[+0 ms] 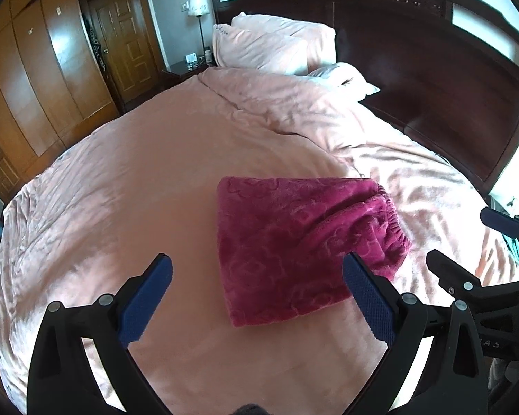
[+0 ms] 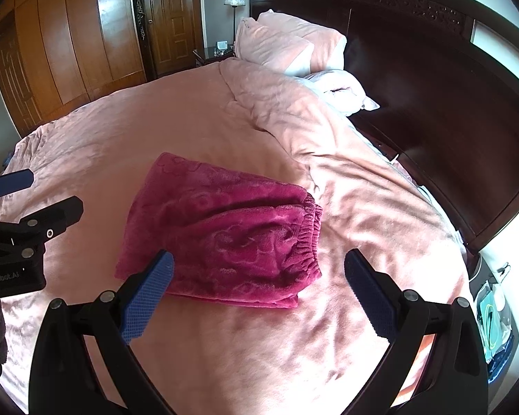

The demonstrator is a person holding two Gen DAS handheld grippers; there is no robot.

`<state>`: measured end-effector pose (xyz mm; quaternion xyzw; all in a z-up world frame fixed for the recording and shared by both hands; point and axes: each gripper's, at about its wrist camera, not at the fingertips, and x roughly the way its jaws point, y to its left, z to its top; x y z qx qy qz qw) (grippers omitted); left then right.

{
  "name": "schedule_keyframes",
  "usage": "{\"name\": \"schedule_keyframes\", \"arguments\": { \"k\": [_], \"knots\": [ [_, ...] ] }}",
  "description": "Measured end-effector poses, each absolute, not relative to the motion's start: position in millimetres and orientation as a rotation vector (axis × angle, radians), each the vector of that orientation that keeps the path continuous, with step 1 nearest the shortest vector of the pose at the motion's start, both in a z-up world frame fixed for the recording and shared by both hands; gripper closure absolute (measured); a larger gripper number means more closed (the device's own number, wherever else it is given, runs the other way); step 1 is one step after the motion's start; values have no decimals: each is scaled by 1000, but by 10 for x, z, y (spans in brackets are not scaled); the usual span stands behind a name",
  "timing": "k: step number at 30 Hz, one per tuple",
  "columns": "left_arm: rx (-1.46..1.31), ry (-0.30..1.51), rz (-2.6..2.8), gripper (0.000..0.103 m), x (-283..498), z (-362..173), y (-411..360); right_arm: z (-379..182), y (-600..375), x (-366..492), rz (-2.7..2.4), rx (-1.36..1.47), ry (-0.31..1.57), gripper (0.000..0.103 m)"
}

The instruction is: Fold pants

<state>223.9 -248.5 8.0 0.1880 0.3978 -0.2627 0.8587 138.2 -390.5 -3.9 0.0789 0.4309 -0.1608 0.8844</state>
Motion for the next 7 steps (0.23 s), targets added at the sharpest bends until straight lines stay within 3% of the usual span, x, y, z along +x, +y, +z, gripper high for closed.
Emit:
{"name": "schedule_keyframes", "arguments": {
  "k": [7],
  "knots": [
    [379,877,-531,5,2269,40,-2381,-45,-3822,1359,-339,157,902,3]
  ]
}}
